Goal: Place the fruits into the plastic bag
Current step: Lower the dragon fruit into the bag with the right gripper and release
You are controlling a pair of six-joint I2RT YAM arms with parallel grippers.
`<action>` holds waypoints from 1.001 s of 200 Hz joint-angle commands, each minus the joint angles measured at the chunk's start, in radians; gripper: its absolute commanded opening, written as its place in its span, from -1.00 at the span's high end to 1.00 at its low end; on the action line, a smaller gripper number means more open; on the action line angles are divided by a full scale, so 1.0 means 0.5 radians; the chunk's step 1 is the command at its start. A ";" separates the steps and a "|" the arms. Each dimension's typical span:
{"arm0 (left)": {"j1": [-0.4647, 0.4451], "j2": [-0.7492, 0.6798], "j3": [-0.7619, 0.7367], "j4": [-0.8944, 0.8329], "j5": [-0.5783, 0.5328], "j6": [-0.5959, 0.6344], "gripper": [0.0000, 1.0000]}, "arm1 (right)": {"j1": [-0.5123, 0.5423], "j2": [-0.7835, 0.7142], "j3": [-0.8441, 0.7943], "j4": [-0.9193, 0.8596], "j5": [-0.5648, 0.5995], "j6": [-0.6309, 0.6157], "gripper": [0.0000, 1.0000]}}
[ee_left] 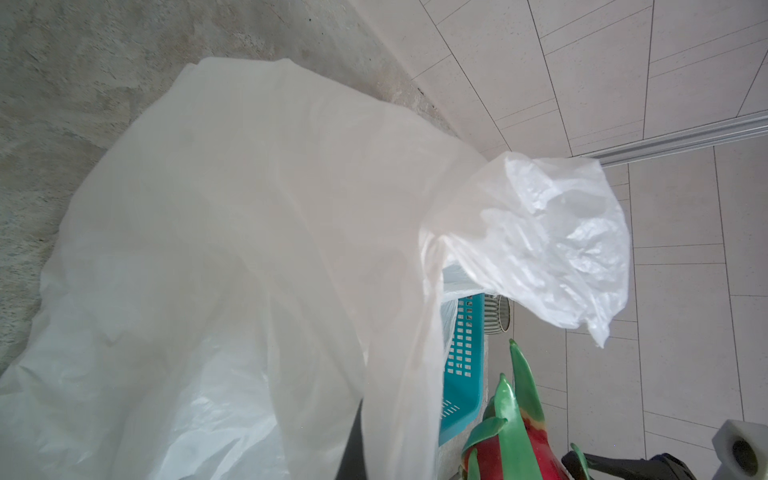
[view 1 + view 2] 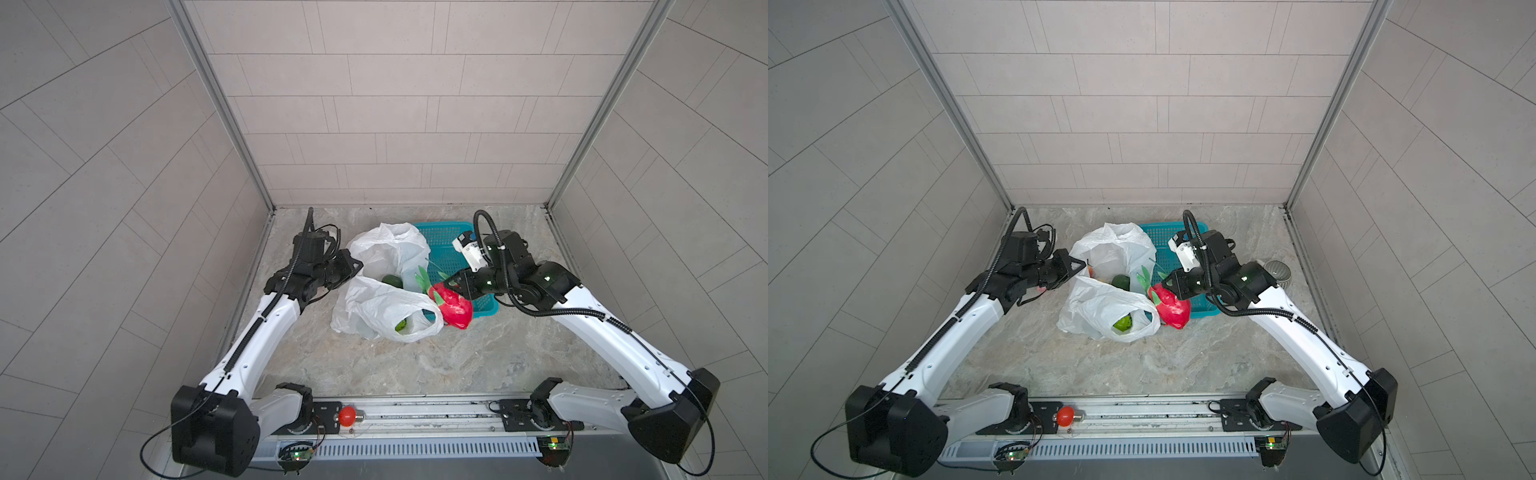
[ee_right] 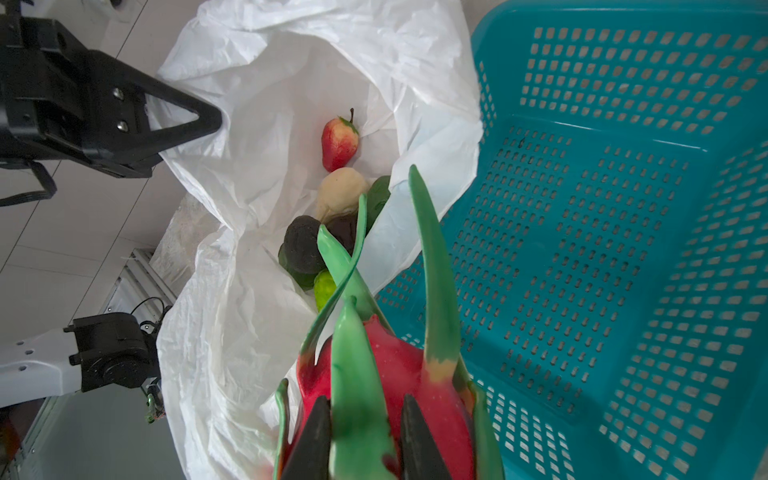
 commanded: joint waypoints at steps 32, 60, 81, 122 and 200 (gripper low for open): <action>-0.020 -0.017 0.029 0.056 0.041 0.039 1.00 | 0.142 0.208 0.334 0.184 -0.064 -0.046 0.95; -0.028 -0.027 0.018 0.068 0.062 0.043 1.00 | 0.155 0.365 0.473 0.258 -0.105 -0.037 0.96; -0.029 -0.032 0.019 0.075 0.080 0.046 1.00 | 0.155 0.511 0.583 0.317 -0.116 -0.042 0.96; -0.032 -0.055 0.019 0.090 0.102 0.043 1.00 | 0.165 0.788 0.742 0.426 -0.113 -0.006 0.98; -0.032 -0.029 0.076 0.096 0.197 0.036 1.00 | 0.289 1.148 0.910 0.532 0.008 0.006 0.99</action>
